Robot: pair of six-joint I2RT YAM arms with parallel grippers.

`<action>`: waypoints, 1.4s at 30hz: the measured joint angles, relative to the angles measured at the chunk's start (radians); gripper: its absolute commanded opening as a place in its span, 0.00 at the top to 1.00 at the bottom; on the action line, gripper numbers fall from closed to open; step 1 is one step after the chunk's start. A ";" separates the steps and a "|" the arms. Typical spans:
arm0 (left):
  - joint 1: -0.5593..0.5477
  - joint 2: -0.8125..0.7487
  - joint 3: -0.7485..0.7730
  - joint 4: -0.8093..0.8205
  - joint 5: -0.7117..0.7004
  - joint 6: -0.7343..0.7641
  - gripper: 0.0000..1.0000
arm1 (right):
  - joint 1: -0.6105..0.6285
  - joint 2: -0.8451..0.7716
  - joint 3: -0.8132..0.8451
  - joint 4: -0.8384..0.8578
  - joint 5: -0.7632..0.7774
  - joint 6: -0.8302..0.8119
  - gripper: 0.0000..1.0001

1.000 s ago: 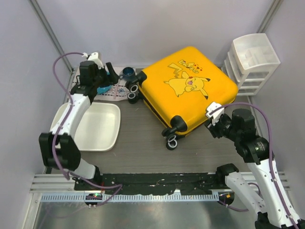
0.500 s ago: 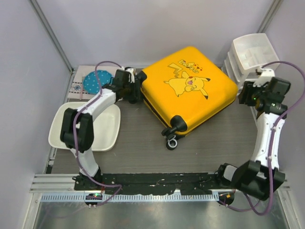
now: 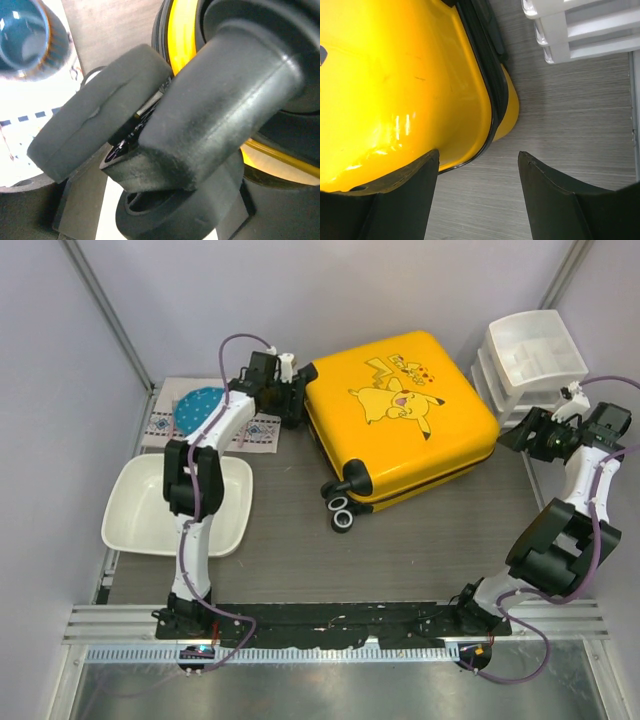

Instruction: Open, take out, and arrange the luggage

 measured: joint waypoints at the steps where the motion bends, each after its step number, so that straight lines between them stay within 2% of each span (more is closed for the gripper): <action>1: 0.004 0.032 0.054 -0.021 0.011 0.016 0.21 | 0.000 0.000 0.000 0.005 -0.003 0.008 0.29; 6: 0.014 0.219 0.342 -0.057 0.045 0.103 0.13 | 0.006 -0.010 -0.042 0.151 0.002 0.080 0.30; 10: 0.021 0.304 0.472 -0.060 0.053 0.135 0.13 | 0.018 -0.023 -0.093 0.244 0.032 0.108 0.32; 13: 0.038 0.318 0.478 -0.038 0.098 0.113 0.11 | 0.034 -0.023 -0.123 0.291 0.068 0.119 0.33; 15: 0.051 0.277 0.398 0.004 0.148 0.104 0.07 | 0.048 -0.023 -0.147 0.336 0.101 0.120 0.35; 20: 0.067 -0.007 0.033 0.014 0.274 0.139 0.05 | 0.100 -0.019 -0.217 0.432 0.223 0.104 0.47; 25: 0.074 -0.363 -0.240 0.026 0.360 0.191 0.05 | 0.143 0.043 -0.246 0.539 0.312 0.100 0.49; 28: 0.076 -0.503 -0.383 0.061 0.391 0.188 0.06 | 0.174 0.089 -0.235 0.624 0.346 0.090 0.50; 36: 0.114 -0.497 -0.592 0.086 0.420 0.108 0.06 | 0.221 0.116 -0.216 0.638 0.343 -0.011 0.53; 42: 0.138 -0.497 -0.597 0.072 0.432 0.159 0.07 | 0.278 0.007 -0.286 0.530 0.312 -0.121 0.56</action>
